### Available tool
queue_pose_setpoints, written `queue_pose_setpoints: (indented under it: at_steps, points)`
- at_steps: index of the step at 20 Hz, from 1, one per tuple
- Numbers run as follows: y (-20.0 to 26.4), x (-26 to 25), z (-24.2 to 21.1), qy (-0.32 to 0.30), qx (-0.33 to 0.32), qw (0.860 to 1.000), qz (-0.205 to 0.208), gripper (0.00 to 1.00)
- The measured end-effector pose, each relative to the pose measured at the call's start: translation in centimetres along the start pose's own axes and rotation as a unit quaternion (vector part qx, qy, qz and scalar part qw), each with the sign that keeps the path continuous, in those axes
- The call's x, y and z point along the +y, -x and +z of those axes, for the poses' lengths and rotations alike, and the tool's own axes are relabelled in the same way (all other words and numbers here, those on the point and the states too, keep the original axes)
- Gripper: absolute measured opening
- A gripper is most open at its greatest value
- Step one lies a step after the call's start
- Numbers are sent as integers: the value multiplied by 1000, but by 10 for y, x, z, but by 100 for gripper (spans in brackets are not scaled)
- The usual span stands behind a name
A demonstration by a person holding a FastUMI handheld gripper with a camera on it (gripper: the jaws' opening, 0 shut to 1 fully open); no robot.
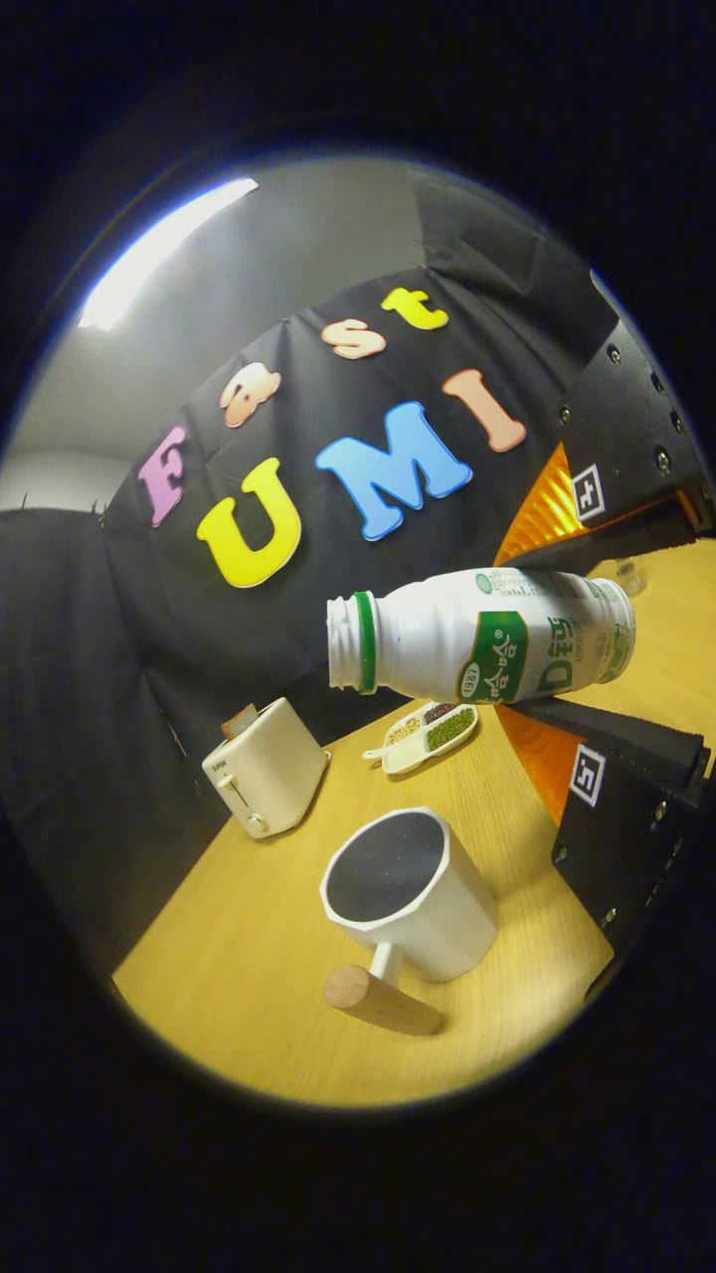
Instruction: Take the bottle from table, then pour the juice into the cup, finally place the bottle on the coaster
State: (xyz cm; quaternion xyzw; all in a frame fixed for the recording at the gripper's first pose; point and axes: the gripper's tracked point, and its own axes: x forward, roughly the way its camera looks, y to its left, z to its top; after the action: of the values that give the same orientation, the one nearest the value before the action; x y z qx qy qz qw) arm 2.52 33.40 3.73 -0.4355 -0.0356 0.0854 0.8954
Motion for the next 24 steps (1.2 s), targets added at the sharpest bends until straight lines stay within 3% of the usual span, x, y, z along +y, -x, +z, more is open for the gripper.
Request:
queue_pose_setpoints:
  at_steps: [4, 10, 14, 24]
  points:
    - [-12, 2, -22, -159, 21, 987, 26, 67]
    - [-20, 2, -34, -323, 9, 945, 48, 67]
    - [-29, 2, -31, -373, 0, 926, 58, 67]
    - [-36, 14, -46, -421, 9, 905, 64, 67]
